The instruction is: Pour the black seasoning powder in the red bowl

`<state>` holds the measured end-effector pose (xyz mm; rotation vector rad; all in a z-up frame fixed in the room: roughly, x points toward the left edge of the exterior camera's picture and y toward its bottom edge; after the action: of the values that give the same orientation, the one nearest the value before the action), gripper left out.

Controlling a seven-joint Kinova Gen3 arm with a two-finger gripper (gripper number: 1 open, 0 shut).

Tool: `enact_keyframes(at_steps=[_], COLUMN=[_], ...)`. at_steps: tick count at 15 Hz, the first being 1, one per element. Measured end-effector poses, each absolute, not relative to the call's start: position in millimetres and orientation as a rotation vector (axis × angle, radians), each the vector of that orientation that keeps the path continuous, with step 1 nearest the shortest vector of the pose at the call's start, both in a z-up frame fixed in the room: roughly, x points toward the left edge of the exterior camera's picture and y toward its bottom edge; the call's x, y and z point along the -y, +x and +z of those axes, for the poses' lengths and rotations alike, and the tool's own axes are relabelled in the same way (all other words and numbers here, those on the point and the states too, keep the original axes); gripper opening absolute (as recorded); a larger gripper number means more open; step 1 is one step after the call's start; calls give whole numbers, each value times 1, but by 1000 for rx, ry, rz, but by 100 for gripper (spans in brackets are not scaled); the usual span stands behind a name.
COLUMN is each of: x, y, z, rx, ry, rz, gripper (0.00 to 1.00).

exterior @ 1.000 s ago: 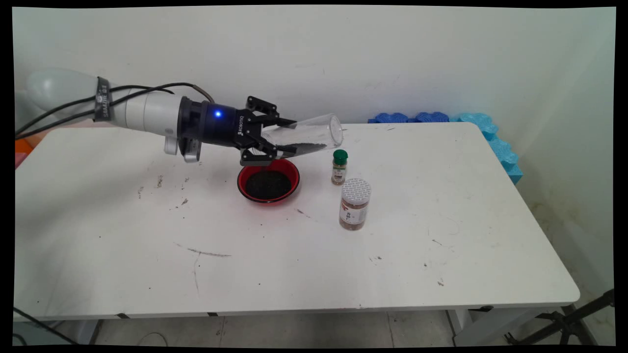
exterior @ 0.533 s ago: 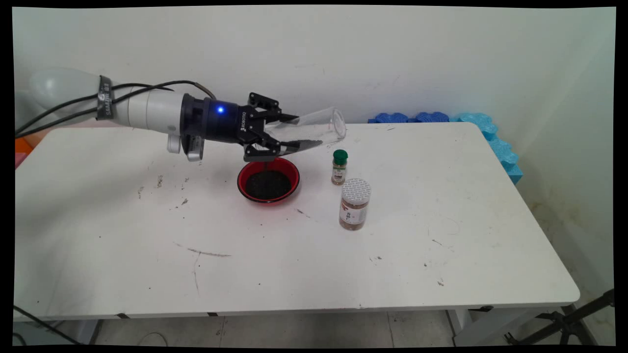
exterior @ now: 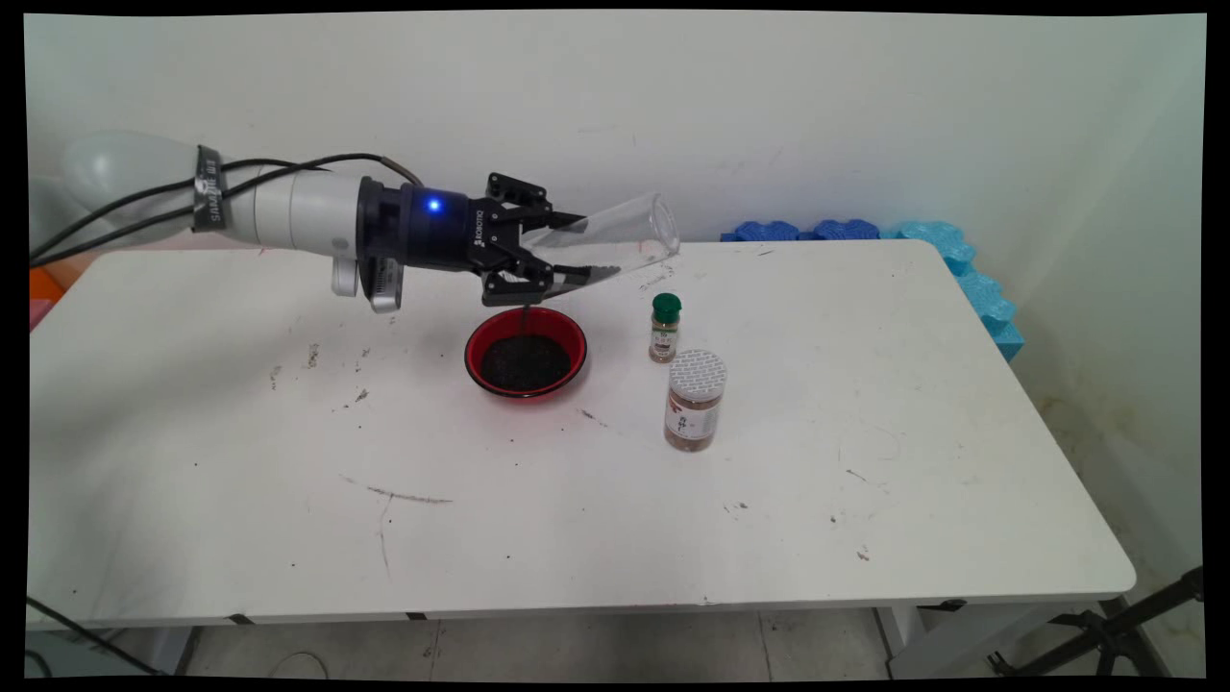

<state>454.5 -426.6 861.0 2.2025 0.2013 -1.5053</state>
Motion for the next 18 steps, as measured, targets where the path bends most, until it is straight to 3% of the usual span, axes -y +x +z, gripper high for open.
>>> enact_keyframes(at_steps=[18], x=[430], y=[454], z=[867], rx=[-316], ry=[2146], rz=[-1567], gripper=[0])
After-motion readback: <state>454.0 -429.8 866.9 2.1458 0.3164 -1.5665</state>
